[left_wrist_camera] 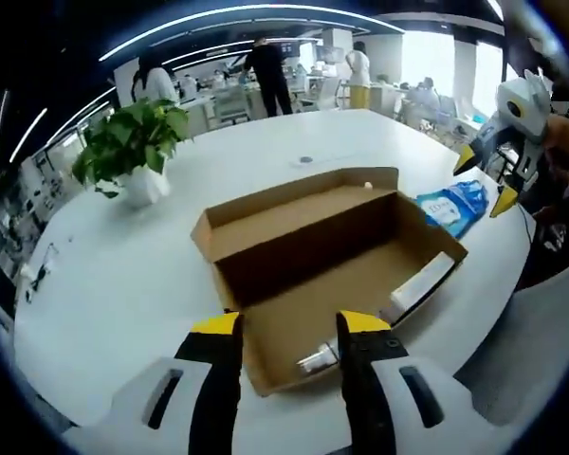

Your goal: Operate the shoe box by opening the lid, removing the specified soft item, and placing it in the target area until the item is outside and the box remains undamaged.

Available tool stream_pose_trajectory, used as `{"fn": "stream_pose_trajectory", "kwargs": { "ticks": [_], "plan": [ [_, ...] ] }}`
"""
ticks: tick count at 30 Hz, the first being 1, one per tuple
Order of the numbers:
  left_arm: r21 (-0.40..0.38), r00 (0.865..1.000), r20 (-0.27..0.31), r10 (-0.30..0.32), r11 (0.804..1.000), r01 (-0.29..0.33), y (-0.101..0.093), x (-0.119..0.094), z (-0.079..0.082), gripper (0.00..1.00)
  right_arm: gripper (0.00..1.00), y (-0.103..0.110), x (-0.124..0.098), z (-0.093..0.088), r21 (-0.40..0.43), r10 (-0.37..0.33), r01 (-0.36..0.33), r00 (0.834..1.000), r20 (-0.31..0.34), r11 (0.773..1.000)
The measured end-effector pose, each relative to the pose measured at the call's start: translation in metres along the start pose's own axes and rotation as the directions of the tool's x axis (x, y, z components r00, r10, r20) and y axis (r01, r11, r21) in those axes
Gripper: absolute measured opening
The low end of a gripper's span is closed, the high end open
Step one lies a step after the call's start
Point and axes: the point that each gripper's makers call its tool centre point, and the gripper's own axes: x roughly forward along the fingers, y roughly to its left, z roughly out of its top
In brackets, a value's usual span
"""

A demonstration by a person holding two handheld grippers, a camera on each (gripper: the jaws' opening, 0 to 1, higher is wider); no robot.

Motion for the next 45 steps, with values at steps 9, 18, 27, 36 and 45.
{"fn": "stream_pose_trajectory", "kwargs": {
  "ticks": [9,18,27,36,45],
  "plan": [
    [-0.062,0.999,-0.024,0.036,0.997,-0.037,0.022,-0.004,-0.022,0.39,0.47,0.005,0.033,0.006,-0.079,0.070,-0.074,0.996,-0.057,0.994],
    [-0.119,0.999,-0.043,0.028,0.992,-0.033,0.023,0.000,-0.035,0.34,0.47,0.009,0.058,0.001,-0.117,0.119,-0.134,0.985,-0.121,0.984],
    [-0.186,0.998,-0.051,0.023,0.982,-0.032,0.022,0.005,-0.044,0.25,0.44,0.014,0.081,-0.010,-0.153,0.154,-0.183,0.971,-0.182,0.971],
    [-0.227,0.998,-0.066,0.019,0.973,-0.033,0.020,0.009,-0.055,0.14,0.40,0.019,0.094,-0.008,-0.145,0.209,-0.235,0.963,-0.169,0.961],
    [-0.263,0.998,-0.063,0.016,0.964,-0.032,0.018,0.013,-0.058,0.10,0.40,0.020,0.098,-0.007,-0.130,0.244,-0.266,0.956,-0.161,0.955]
  ]
}}
